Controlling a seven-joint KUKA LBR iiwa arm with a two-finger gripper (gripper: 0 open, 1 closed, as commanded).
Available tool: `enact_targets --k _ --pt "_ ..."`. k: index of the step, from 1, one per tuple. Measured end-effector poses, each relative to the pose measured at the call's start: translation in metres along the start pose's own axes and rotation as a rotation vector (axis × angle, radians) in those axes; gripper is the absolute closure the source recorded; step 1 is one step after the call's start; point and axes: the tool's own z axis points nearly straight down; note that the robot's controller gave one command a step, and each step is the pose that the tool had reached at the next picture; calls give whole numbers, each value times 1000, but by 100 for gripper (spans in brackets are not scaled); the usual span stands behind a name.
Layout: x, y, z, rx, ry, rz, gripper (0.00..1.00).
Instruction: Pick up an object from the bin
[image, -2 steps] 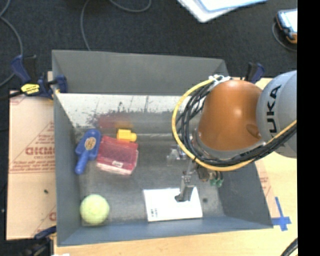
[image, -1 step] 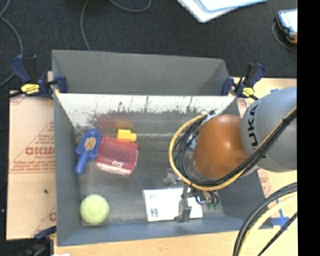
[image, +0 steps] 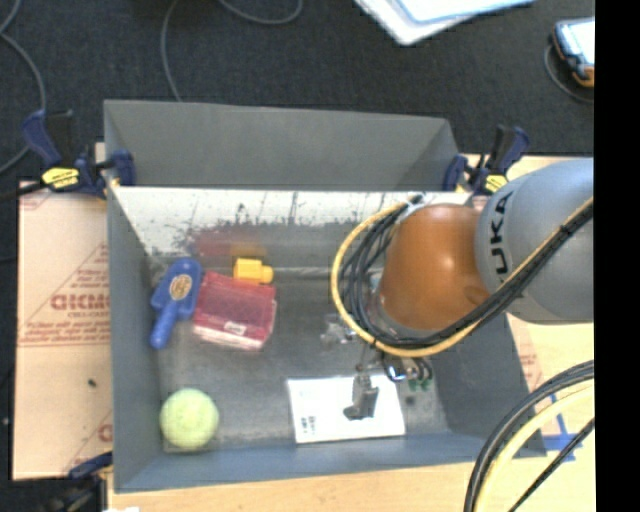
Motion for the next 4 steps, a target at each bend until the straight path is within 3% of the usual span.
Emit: enact_targets --k 1,2,3,4 --pt "-2 -27 47 0 8 -100 0" --pt "-4 -25 62 1 -1 -257 0" --pt "-11 -15 59 1 -2 -47 100" --pt "-10 -15 60 1 -1 -47 0"
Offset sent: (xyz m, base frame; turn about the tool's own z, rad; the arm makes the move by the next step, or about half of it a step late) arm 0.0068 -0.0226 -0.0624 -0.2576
